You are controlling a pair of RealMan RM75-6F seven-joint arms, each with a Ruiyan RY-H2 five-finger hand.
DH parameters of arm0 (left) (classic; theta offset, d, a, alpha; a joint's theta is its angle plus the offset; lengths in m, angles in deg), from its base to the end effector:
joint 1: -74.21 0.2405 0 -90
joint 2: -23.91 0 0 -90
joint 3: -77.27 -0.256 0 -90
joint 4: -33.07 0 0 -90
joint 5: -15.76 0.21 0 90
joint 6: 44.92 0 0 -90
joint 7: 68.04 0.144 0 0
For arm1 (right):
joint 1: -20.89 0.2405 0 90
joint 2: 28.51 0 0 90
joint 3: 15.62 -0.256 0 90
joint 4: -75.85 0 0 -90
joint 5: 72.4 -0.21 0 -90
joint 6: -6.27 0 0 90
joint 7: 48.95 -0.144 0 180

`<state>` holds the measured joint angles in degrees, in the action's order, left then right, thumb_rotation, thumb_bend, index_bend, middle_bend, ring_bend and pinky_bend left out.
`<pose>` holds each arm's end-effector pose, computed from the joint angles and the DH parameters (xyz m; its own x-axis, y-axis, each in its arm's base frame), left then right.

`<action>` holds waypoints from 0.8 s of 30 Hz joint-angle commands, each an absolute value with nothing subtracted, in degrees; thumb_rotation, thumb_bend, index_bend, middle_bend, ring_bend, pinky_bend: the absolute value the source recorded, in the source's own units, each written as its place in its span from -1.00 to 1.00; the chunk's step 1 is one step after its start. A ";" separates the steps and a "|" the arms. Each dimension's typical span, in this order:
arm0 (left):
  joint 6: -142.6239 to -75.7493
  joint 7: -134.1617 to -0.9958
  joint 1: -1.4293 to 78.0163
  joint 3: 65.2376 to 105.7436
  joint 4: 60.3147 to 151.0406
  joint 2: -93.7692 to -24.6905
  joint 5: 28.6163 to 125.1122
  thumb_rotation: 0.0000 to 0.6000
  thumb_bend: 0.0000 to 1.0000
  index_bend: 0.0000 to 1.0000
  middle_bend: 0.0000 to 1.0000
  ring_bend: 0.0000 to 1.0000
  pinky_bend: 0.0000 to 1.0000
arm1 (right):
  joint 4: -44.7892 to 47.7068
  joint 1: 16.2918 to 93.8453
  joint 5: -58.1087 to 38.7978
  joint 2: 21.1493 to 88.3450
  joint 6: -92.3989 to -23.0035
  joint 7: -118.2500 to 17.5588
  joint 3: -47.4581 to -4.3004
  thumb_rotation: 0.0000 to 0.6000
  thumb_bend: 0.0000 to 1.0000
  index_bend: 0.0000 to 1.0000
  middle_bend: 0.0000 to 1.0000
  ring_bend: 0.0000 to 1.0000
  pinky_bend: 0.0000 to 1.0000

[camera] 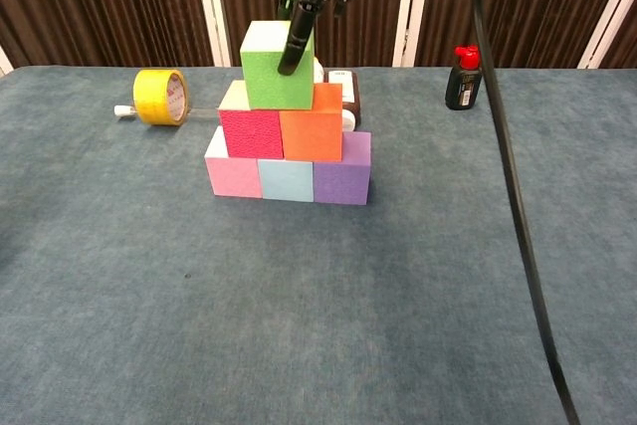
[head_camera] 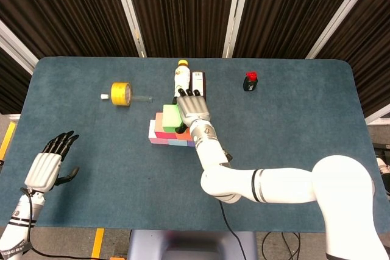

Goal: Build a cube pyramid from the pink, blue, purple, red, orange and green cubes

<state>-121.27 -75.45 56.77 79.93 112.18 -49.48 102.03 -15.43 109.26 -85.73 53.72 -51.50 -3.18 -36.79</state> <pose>-0.3023 0.2527 0.1079 0.3591 0.0755 0.9302 0.9214 -0.1870 -0.3406 0.0668 -0.4046 0.0128 0.3490 -0.4426 0.8260 -0.9371 -0.1575 0.3115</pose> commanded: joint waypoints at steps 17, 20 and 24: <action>-120.80 -76.12 56.77 79.95 111.25 -49.99 101.83 1.00 -0.31 -0.83 -0.97 -1.00 -0.74 | -14.85 107.85 -85.76 55.11 -52.34 -0.77 -39.47 1.00 -0.36 -0.15 -0.69 -0.98 -0.72; -120.77 -76.18 56.77 79.94 111.24 -50.00 101.83 1.00 -0.31 -0.83 -0.97 -1.00 -0.74 | -14.93 107.70 -85.71 55.11 -52.50 -0.68 -39.75 1.00 -0.36 -0.15 -0.69 -0.98 -0.72; -120.68 -76.17 56.74 79.95 111.17 -50.03 101.82 1.00 -0.31 -0.84 -0.98 -1.00 -0.75 | -14.89 107.56 -85.76 55.21 -52.74 -0.48 -40.05 1.00 -0.36 -0.15 -0.69 -0.98 -0.72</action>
